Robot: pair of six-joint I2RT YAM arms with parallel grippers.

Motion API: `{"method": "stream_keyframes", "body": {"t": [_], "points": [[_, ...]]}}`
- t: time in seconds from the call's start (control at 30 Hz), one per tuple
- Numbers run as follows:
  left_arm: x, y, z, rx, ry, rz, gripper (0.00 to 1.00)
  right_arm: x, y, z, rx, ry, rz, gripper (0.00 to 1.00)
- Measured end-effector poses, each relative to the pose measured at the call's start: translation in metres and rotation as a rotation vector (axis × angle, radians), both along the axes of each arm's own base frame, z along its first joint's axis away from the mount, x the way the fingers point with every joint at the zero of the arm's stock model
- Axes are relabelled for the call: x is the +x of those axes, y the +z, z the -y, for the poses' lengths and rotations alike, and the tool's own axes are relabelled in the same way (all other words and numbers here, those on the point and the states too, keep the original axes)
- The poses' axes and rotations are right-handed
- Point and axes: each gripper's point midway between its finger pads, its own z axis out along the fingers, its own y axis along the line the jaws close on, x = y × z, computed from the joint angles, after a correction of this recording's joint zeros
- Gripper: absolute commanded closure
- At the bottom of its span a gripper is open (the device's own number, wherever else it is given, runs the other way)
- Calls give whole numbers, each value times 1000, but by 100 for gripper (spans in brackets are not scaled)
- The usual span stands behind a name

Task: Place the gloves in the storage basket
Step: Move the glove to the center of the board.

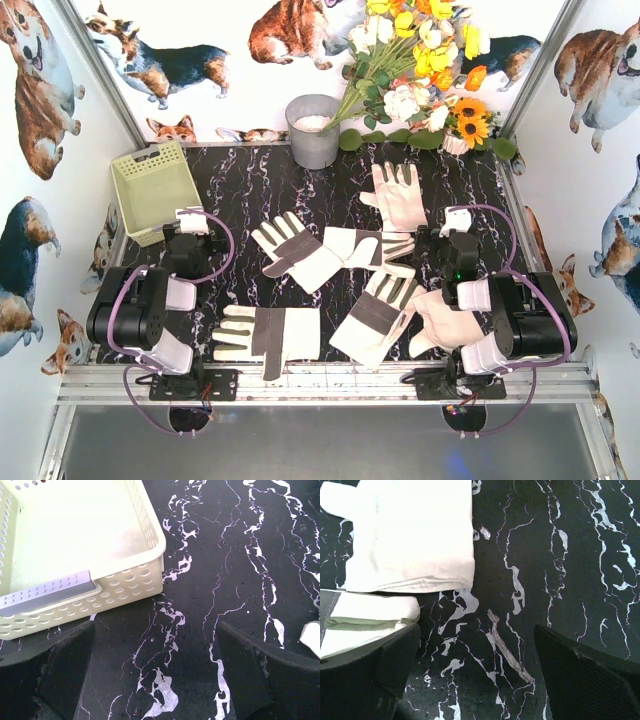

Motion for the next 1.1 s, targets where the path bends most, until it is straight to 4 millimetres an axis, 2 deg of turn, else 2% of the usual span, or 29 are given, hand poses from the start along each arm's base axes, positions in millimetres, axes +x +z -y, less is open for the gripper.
{"method": "stream_keyframes", "body": {"t": [0.27, 0.4, 0.57, 0.67, 0.77, 0.87, 0.97, 1.03, 1.1], "points": [[5, 2, -3, -12, 17, -31, 0, 0, 0, -1, 3, 9, 1, 0], [21, 33, -9, -21, 61, -6, 0, 0, 0, -2, 3, 9, 1, 0], [19, 69, -14, -42, 99, 3, 0, 0, 1, -2, 3, 10, 3, 0], [21, 94, -16, -56, 123, -50, 0, -5, 12, -5, -12, 11, 7, 0], [25, 132, -18, -91, 161, -87, 0, -9, 46, -9, -28, 15, 38, 0], [22, 163, -12, -141, 147, -110, 0, -7, 105, -3, -31, -33, 97, 0], [6, 163, 4, -212, 91, -169, 0, -17, 164, 16, 30, -177, 142, 0], [-8, 153, 15, -271, 64, -231, 0, -33, 192, 28, 88, -273, 138, 0], [-21, 143, 26, -334, 42, -290, 0, -50, 209, 35, 134, -313, 116, 0]]}}
